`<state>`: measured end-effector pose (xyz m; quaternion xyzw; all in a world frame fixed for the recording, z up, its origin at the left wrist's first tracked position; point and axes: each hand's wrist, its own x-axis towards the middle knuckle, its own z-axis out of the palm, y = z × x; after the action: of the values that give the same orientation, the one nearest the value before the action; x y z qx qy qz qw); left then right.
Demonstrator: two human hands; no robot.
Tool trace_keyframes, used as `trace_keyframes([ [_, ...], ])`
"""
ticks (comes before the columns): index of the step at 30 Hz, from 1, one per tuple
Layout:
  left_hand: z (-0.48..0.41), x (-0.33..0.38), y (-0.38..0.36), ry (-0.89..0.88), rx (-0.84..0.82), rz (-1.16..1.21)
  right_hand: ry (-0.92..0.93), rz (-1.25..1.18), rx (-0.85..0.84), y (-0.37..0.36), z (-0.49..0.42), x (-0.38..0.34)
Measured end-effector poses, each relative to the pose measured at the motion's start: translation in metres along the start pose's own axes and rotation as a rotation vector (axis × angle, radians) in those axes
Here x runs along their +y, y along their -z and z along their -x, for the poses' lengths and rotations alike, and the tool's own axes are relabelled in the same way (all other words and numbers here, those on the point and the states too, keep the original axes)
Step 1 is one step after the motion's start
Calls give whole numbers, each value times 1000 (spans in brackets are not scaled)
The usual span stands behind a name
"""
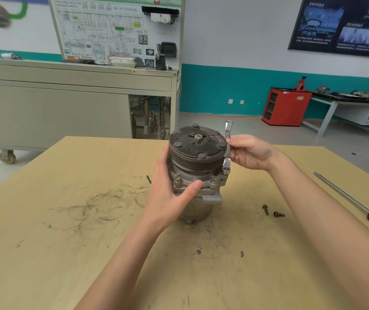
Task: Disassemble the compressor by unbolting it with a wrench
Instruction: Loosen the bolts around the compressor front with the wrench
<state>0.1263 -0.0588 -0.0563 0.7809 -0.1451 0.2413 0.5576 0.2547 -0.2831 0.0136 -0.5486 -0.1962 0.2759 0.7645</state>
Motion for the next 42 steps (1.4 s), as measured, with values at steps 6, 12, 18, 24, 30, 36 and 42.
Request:
trace_keyframes([
  [6, 1, 0, 1, -7, -1, -2, 240, 18, 118, -15, 23, -6],
  [12, 0, 0, 1, -21, 13, 3, 765, 308, 619, -56, 77, 0],
  [18, 1, 0, 1, -23, 8, 12, 1205, 1470, 584, -94, 104, 70],
  [24, 1, 2, 1, -20, 10, 9, 1330, 1622, 685, -101, 103, 83],
  [30, 1, 2, 2, -7, 3, 8, 1320, 1454, 700, -96, 100, 94],
  [36, 1, 4, 3, 24, -9, 0, 870, 220, 615, -77, 104, 86],
  [42, 0, 6, 2, 13, -15, 19, 537, 59, 367, -35, 71, 28],
])
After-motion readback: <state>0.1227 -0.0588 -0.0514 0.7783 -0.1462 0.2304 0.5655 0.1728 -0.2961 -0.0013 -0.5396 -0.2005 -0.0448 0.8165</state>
